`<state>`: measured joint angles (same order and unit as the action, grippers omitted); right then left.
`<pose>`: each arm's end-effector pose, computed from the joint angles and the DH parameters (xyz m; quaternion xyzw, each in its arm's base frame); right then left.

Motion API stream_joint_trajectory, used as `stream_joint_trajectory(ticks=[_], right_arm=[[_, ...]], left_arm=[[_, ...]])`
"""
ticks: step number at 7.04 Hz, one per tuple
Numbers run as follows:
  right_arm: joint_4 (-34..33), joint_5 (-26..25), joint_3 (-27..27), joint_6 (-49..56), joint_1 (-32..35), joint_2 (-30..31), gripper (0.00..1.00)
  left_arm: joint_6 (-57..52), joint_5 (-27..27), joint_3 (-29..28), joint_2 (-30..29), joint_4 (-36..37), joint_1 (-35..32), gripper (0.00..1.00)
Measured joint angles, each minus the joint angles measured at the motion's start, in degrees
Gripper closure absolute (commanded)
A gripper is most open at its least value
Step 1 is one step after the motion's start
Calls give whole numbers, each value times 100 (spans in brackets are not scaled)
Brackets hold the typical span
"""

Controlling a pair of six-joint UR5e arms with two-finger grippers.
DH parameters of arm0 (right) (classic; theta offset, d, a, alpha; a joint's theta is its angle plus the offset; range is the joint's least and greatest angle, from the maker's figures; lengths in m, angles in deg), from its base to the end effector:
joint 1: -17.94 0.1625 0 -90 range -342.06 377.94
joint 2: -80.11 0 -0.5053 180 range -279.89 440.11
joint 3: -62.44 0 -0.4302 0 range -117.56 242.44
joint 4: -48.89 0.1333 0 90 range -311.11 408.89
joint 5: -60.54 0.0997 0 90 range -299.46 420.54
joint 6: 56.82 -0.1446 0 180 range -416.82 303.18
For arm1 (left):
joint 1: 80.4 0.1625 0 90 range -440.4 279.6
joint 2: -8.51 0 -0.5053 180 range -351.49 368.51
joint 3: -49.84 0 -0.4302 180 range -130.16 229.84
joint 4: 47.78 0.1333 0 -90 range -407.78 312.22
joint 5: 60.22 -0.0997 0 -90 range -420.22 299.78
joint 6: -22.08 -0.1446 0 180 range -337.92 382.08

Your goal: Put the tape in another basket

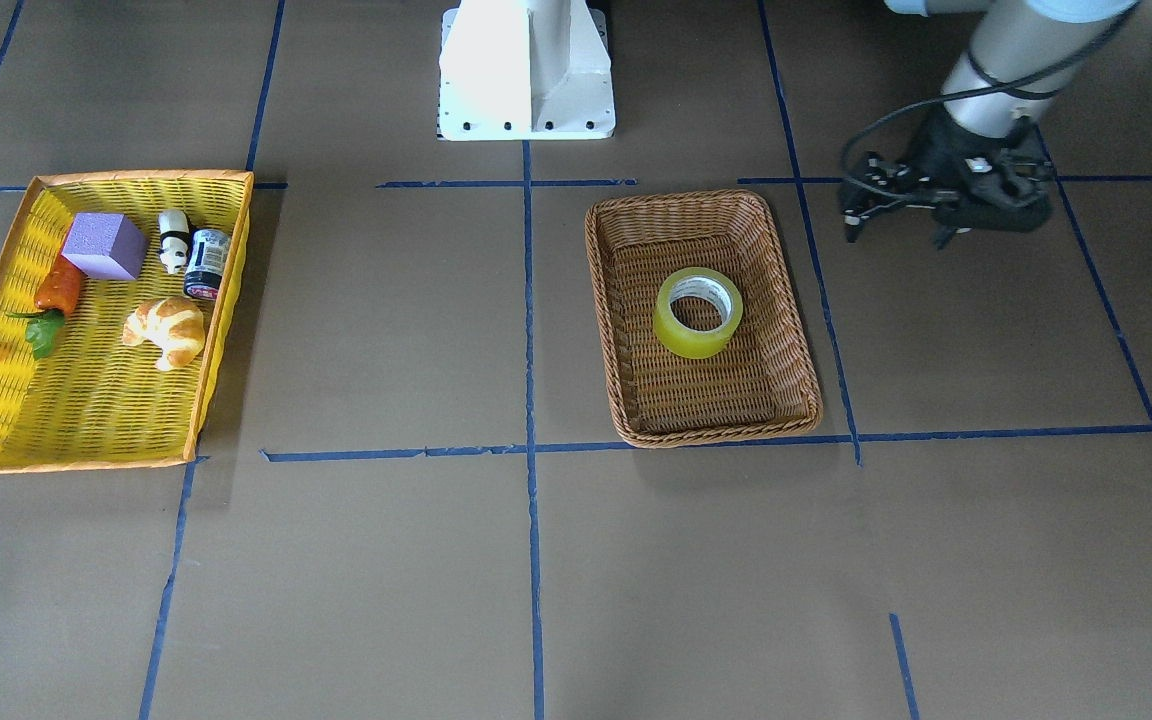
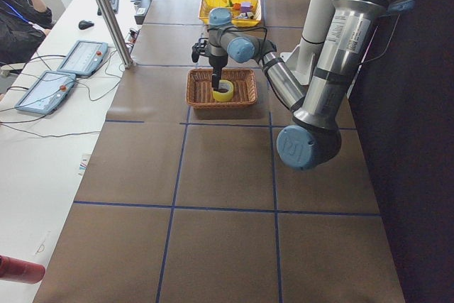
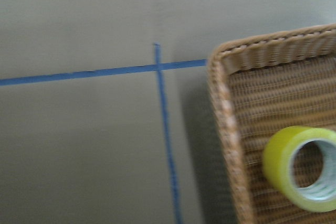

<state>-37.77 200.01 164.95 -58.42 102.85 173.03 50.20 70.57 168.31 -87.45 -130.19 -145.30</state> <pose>-0.0225 -0.5167 0.6648 0.0778 -0.4210 -0.0746 0.9006 0.1963 -0.5106 0.4745 0.0427 0.4005 0.0568 0.9135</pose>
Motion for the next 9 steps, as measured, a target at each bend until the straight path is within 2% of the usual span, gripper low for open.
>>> stream_joint_trajectory(ticks=[3,5,9], right_arm=[[18,119,-330,36,543,418,0],[30,114,-540,74,571,460,0],[-3,-188,-760,385,607,423,0]], left_arm=[[-1822,911,-759,689,-19,-1401,0],[-2470,988,-1154,848,-27,-1756,0],[-2856,976,-1565,893,28,-2146,0]])
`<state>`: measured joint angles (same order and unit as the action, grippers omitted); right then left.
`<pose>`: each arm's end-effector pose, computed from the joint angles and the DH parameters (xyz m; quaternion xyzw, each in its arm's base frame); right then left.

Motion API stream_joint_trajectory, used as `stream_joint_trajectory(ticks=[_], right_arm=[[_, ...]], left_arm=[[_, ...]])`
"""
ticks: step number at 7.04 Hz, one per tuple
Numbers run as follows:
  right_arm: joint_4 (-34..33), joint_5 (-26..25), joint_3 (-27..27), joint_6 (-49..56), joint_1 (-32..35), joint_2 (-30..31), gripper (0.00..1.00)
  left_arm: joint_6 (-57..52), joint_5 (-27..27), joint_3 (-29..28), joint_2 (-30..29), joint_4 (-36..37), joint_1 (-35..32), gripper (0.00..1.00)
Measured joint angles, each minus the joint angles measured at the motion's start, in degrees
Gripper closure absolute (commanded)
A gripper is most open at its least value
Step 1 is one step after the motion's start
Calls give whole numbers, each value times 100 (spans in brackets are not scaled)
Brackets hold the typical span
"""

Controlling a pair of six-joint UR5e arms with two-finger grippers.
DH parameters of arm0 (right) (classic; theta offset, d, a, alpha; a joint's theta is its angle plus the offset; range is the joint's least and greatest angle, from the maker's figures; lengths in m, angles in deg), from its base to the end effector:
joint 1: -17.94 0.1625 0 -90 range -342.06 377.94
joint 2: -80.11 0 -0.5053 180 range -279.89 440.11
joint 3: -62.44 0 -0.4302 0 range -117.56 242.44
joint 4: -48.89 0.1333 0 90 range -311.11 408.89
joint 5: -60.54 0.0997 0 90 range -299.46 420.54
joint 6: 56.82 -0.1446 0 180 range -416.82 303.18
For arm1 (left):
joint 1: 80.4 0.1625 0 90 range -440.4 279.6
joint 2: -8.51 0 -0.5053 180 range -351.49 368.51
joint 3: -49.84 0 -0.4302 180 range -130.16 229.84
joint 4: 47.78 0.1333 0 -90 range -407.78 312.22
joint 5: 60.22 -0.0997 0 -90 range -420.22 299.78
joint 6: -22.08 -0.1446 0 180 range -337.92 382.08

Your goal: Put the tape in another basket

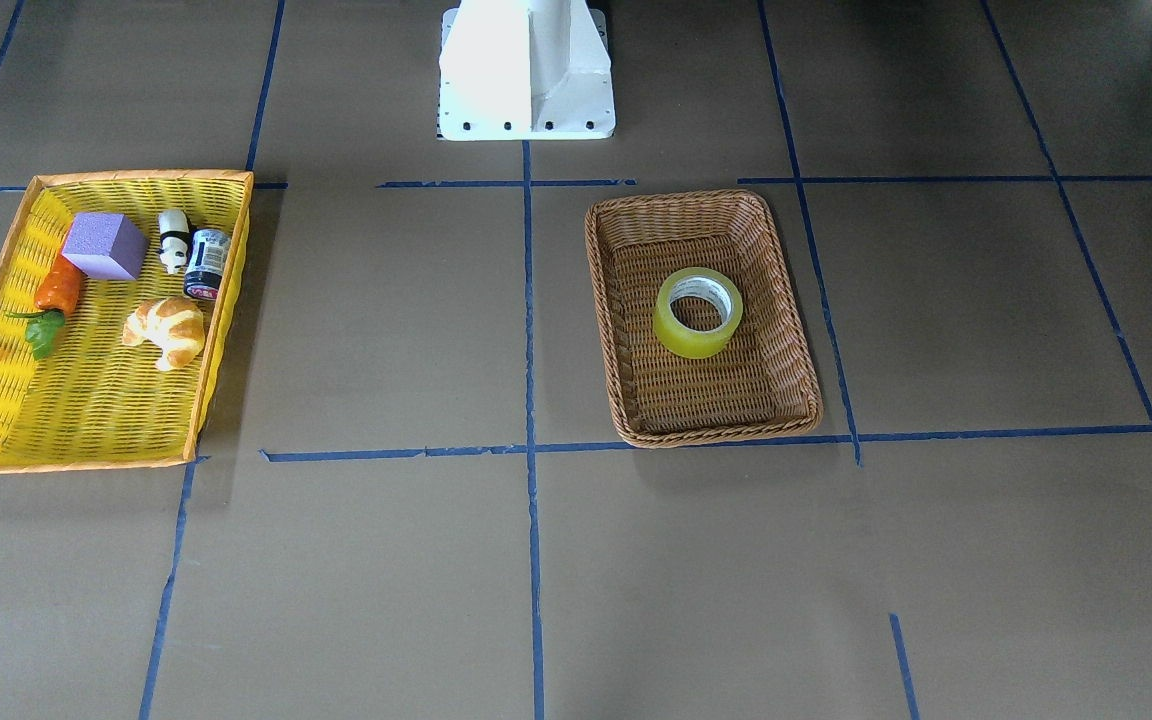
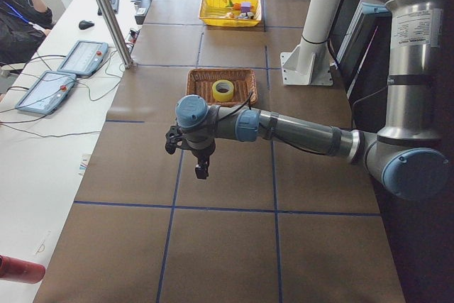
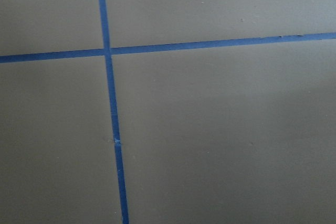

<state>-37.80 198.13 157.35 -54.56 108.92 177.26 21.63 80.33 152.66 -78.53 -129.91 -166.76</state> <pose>0.0345 -0.4680 0.7763 0.0199 -0.4030 -0.0140 0.9149 0.0102 -0.5009 0.6818 0.0038 0.4272 0.0397 0.9033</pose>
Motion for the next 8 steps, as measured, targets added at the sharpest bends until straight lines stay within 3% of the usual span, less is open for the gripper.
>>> stream_joint_trajectory(ticks=[4,8], right_arm=[[-21,272,-9,-47,92,8,0],[18,278,7,-50,96,29,0]], left_arm=[[-744,-184,-573,1,-19,-448,0],[-789,-348,-638,92,5,-535,0]])
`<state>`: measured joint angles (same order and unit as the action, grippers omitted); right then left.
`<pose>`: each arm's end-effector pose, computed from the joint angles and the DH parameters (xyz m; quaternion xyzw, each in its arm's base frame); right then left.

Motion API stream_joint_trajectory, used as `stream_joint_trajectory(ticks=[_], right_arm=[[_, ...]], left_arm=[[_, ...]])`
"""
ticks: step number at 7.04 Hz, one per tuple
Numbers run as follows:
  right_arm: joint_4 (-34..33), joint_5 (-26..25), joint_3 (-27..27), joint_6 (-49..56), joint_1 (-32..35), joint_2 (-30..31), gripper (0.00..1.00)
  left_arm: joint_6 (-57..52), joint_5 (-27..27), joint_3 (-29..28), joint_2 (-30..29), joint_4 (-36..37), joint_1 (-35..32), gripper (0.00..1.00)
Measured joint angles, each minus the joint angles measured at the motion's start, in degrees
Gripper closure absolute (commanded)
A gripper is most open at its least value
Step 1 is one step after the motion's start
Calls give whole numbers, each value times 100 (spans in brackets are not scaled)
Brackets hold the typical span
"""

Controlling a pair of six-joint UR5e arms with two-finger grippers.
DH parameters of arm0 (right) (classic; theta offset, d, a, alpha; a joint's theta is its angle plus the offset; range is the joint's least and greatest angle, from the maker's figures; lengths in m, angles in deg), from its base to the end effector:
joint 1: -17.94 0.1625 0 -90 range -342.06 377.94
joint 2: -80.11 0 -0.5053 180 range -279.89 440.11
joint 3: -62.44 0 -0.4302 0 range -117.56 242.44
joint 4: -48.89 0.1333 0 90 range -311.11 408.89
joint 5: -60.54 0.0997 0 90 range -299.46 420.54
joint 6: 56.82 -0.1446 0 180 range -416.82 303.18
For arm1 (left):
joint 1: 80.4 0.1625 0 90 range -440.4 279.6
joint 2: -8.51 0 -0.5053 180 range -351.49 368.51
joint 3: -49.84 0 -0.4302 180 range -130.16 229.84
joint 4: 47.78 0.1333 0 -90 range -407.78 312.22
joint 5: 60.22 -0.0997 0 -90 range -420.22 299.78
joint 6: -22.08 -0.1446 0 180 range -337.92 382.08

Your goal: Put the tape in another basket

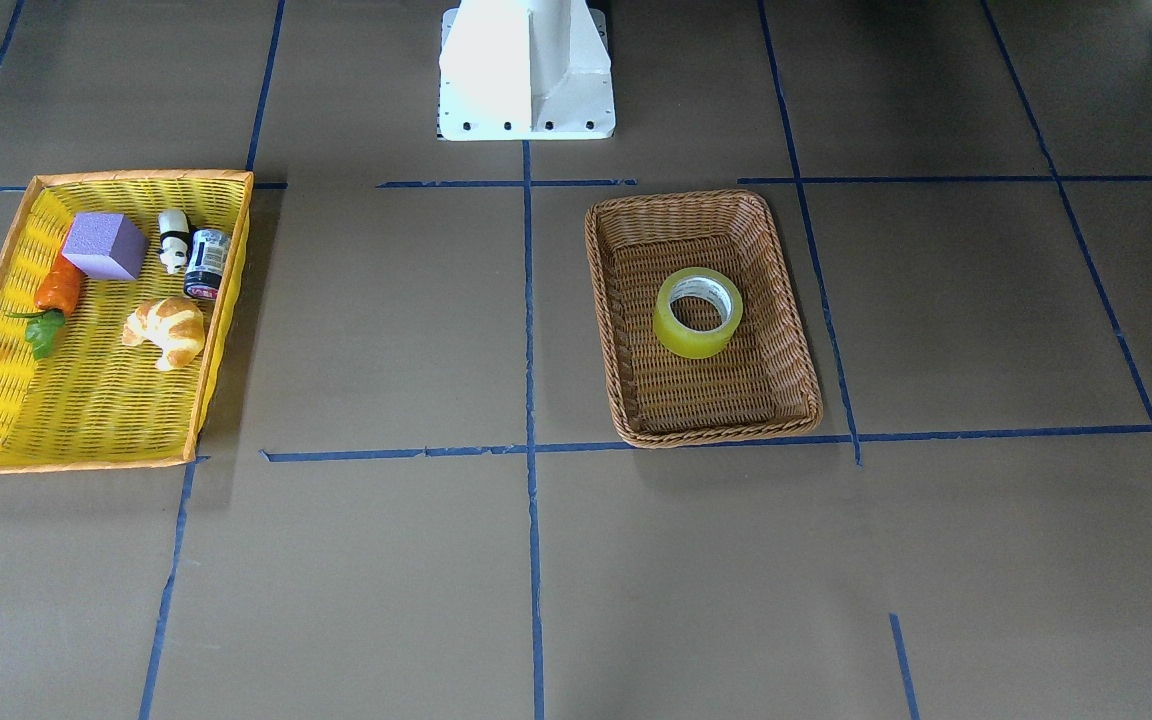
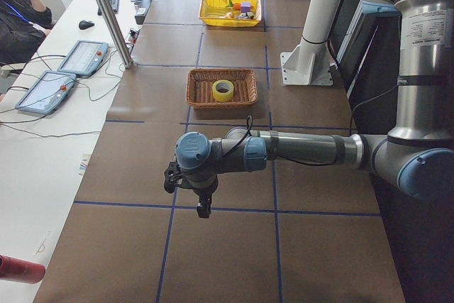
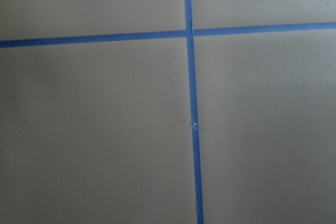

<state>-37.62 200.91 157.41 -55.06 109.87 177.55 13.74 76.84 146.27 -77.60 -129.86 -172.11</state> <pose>0.0376 -0.4647 0.7725 0.0218 -0.4250 -0.0024 0.9049 -0.0419 -0.4845 0.7550 -0.0079 0.4010 0.0343 0.9154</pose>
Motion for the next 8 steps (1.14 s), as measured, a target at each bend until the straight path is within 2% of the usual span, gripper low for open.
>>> stream_joint_trajectory(ticks=[8], right_arm=[[10,-27,-15,11,0,2,0]], left_arm=[[8,22,-212,107,-72,7,0]])
